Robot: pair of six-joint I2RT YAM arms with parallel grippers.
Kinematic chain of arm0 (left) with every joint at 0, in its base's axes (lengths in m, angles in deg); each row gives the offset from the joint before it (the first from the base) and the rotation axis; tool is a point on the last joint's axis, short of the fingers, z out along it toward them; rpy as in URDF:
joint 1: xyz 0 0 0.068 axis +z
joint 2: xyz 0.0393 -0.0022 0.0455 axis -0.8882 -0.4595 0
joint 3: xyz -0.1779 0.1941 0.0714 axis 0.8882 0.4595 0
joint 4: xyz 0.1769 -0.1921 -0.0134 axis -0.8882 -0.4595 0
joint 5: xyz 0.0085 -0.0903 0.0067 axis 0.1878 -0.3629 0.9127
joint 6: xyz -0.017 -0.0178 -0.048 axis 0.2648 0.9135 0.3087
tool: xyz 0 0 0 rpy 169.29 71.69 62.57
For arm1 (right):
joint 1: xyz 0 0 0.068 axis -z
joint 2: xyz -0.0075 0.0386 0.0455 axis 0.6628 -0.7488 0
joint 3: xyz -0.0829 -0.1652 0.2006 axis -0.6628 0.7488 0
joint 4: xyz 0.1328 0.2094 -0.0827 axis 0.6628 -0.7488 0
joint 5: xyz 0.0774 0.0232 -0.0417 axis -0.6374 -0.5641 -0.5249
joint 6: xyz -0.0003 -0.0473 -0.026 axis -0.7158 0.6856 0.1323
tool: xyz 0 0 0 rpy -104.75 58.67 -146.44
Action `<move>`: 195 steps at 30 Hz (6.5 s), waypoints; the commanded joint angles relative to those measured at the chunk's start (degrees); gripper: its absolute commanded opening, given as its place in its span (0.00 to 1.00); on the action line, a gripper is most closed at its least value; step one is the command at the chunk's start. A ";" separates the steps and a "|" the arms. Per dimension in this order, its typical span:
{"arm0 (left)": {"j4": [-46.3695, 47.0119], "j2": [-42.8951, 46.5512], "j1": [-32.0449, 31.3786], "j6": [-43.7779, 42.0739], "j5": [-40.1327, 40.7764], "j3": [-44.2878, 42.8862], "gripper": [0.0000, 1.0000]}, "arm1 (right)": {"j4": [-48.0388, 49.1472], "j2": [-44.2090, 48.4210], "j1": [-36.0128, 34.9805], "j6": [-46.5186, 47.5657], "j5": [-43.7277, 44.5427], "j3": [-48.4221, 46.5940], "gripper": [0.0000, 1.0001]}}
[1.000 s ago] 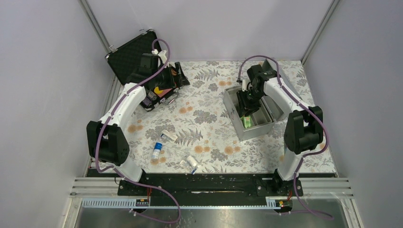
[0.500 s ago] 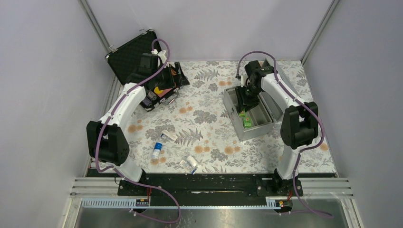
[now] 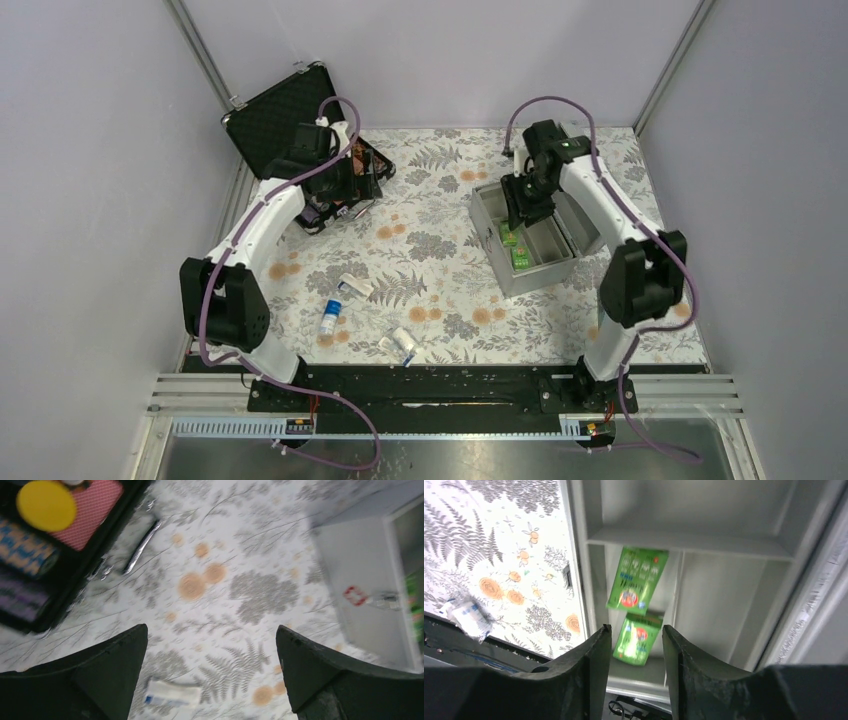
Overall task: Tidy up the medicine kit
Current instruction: Adjust the medical item in the medicine box, then pick up the medical item at the center of the board, then place the medical item at the medicine box, then pick up the medical item at the center of the board.
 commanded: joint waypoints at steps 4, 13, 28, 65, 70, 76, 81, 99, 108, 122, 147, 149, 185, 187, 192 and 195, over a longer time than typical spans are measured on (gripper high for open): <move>-21.65 1.34 2.33 -18.02 11.27 2.62 0.99 | -0.39 15.46 -0.69 2.68 1.21 5.57 0.51; -28.93 5.05 4.57 -30.07 12.78 18.96 0.90 | 0.41 18.60 -0.65 3.28 -0.17 10.08 0.51; -27.07 -4.36 4.54 -30.47 0.85 21.03 0.56 | 0.60 14.31 -0.67 2.88 -1.98 5.67 0.51; 32.00 -13.70 1.45 30.01 -56.22 -14.75 0.00 | 6.47 -1.13 -5.33 -6.79 -30.70 -23.49 0.76; 39.45 -15.35 0.36 35.39 -58.41 -14.29 0.00 | 8.80 -4.94 -7.59 -8.92 -33.39 -27.37 0.77; 41.98 -16.30 -0.66 37.37 -59.21 -14.42 0.00 | 12.04 -8.85 -8.03 -13.65 -34.58 -31.06 0.69; 42.07 -16.55 -0.84 37.55 -59.41 -14.39 0.00 | 12.82 -10.01 -8.21 -14.89 -34.47 -32.37 0.44; 20.09 -9.80 6.80 20.60 -50.70 -11.26 0.65 | 13.68 11.52 -2.47 50.90 -5.34 -4.59 0.31; 16.81 -7.01 8.45 17.42 -49.34 -9.14 0.66 | 27.31 8.89 -0.30 79.61 -3.67 5.11 0.30; 10.86 -3.59 9.40 11.60 -46.84 -7.21 0.67 | 26.18 1.70 0.31 97.65 0.74 9.88 0.30; 1.58 -5.55 9.60 0.58 -40.50 -8.92 0.74 | 16.50 2.39 0.31 81.15 4.57 2.64 0.59; -3.86 -5.81 9.59 -7.11 -39.50 -9.73 0.77 | 15.31 5.00 0.32 79.18 4.14 2.51 0.60; -32.19 -1.87 -30.85 -102.77 -24.93 17.14 0.49 | 19.72 22.63 0.41 7.76 0.39 5.38 0.69; -30.96 -3.15 -31.79 -100.94 -23.13 16.42 0.47 | 19.85 22.92 0.39 8.26 0.71 5.39 0.69; -28.22 -4.26 -34.13 -100.06 -17.46 17.65 0.52 | 20.96 23.70 0.41 8.23 0.75 7.25 0.69; -28.14 -5.47 -35.81 -99.69 -13.19 18.75 0.54 | 21.28 23.32 0.38 7.75 0.29 7.81 0.69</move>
